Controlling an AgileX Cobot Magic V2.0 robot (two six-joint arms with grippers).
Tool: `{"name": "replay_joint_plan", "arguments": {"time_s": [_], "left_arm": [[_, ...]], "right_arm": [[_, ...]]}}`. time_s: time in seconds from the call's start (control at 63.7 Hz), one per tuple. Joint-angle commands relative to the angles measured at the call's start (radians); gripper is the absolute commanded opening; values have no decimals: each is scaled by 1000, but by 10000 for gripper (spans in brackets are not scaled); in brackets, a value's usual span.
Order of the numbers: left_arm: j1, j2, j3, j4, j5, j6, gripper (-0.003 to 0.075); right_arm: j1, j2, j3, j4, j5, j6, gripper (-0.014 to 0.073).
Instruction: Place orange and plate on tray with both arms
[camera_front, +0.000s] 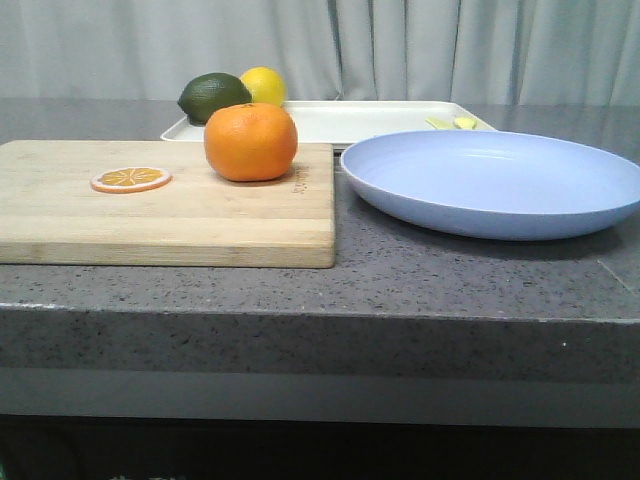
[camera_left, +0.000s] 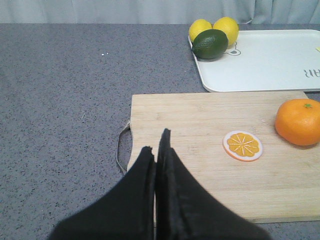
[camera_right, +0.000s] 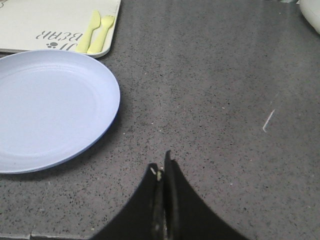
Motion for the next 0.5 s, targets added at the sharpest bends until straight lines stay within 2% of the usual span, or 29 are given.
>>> {"name": "replay_joint_plan", "arguments": {"time_s": [0.0, 0.11, 0.204, 0.283, 0.361, 0.487], "left_arm": [[1, 13, -31, -11, -73, 0, -1], [1, 13, -31, -11, -74, 0, 112], [1, 13, -31, -11, -74, 0, 295], [1, 13, -31, -11, -74, 0, 428], [1, 13, -31, -11, -74, 0, 484], [1, 13, -31, -11, -66, 0, 483]], "right_arm": [[-5, 16, -27, -24, -53, -26, -25], [-5, 16, -27, -24, -37, -34, 138], [-5, 16, -27, -24, -36, -34, 357], [-5, 16, -27, -24, -35, -34, 490], [-5, 16, -27, -24, -35, -34, 535], [-5, 16, -27, -24, -34, -34, 531]]}}
